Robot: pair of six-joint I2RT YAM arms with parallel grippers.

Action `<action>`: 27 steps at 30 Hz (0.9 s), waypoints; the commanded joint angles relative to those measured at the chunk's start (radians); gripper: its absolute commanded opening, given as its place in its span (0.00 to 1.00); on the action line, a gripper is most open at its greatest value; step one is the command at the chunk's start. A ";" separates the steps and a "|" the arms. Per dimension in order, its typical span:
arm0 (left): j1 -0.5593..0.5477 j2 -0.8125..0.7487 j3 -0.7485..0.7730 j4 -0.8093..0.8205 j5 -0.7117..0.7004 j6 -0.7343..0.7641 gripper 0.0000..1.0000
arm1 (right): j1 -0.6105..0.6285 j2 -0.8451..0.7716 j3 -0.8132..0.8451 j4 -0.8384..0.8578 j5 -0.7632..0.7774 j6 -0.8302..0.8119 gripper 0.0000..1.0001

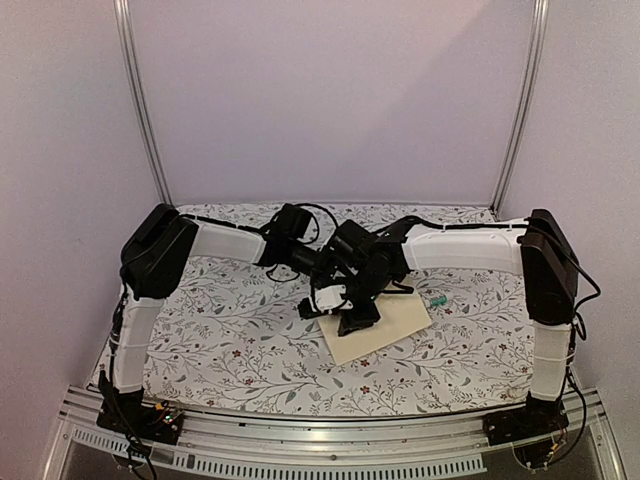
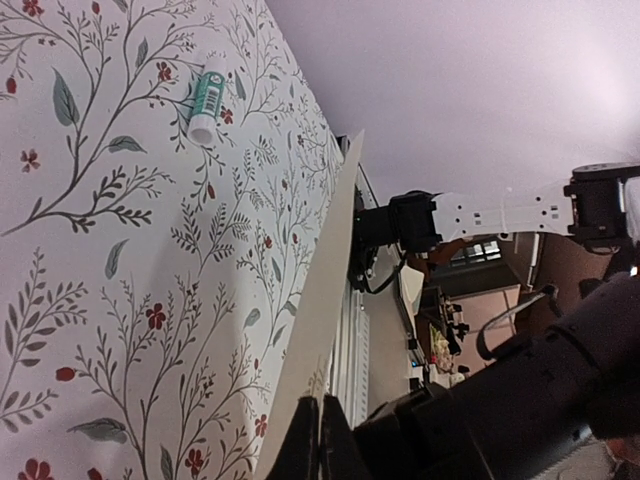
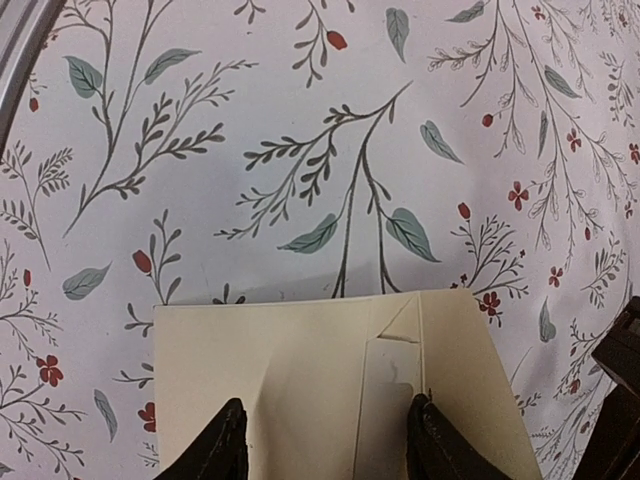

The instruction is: Place the letter into the envelope and seal it

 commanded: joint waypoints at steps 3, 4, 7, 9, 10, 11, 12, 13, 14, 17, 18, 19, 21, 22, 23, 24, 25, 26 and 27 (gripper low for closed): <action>0.032 0.014 0.024 0.045 0.021 -0.015 0.00 | 0.002 0.043 0.006 -0.114 -0.085 0.007 0.51; 0.035 0.015 0.026 0.045 0.019 -0.016 0.00 | 0.002 0.046 0.007 -0.124 -0.092 0.009 0.51; 0.039 0.018 0.027 0.045 0.016 -0.016 0.00 | 0.000 0.058 0.023 -0.162 -0.101 0.004 0.49; 0.040 0.016 0.027 0.042 0.013 -0.014 0.00 | -0.003 0.065 0.029 -0.167 -0.097 0.008 0.49; 0.042 0.016 0.027 0.038 0.011 -0.011 0.00 | -0.003 0.063 0.030 -0.166 -0.094 0.009 0.48; 0.042 0.016 0.025 0.036 0.008 -0.009 0.00 | -0.003 0.061 0.031 -0.159 -0.086 0.011 0.48; 0.043 0.016 0.022 0.031 0.003 -0.007 0.00 | -0.003 0.058 0.030 -0.155 -0.079 0.015 0.48; 0.043 0.012 0.020 0.024 -0.005 0.000 0.00 | -0.005 0.055 0.031 -0.151 -0.072 0.015 0.48; 0.045 0.010 0.018 0.014 -0.015 0.008 0.00 | -0.007 0.049 0.033 -0.145 -0.065 0.016 0.48; 0.052 0.002 0.015 -0.014 -0.047 0.027 0.00 | -0.013 0.029 0.037 -0.122 -0.048 0.022 0.48; 0.056 -0.002 0.013 -0.018 -0.055 0.029 0.00 | -0.015 0.023 0.041 -0.120 -0.046 0.024 0.48; 0.060 -0.007 0.010 -0.024 -0.062 0.033 0.00 | -0.016 0.016 0.045 -0.118 -0.045 0.024 0.48; 0.069 -0.014 0.009 -0.039 -0.072 0.042 0.00 | -0.017 0.002 0.050 -0.116 -0.042 0.025 0.48; 0.073 -0.018 0.005 -0.042 -0.075 0.045 0.00 | -0.017 -0.007 0.051 -0.108 -0.039 0.030 0.48; 0.076 -0.020 0.002 -0.042 -0.079 0.046 0.00 | -0.019 -0.015 0.050 -0.096 -0.039 0.041 0.50; 0.080 -0.025 -0.001 -0.042 -0.084 0.046 0.00 | -0.022 -0.038 0.052 -0.082 -0.039 0.051 0.51; 0.081 -0.033 -0.005 -0.082 -0.096 0.051 0.00 | -0.025 -0.052 0.060 -0.069 -0.038 0.060 0.52; 0.083 -0.043 -0.010 -0.100 -0.110 0.058 0.00 | -0.029 -0.070 0.074 -0.066 -0.040 0.075 0.53; 0.083 -0.053 -0.017 -0.116 -0.134 0.064 0.00 | -0.035 -0.082 0.093 -0.066 -0.046 0.085 0.54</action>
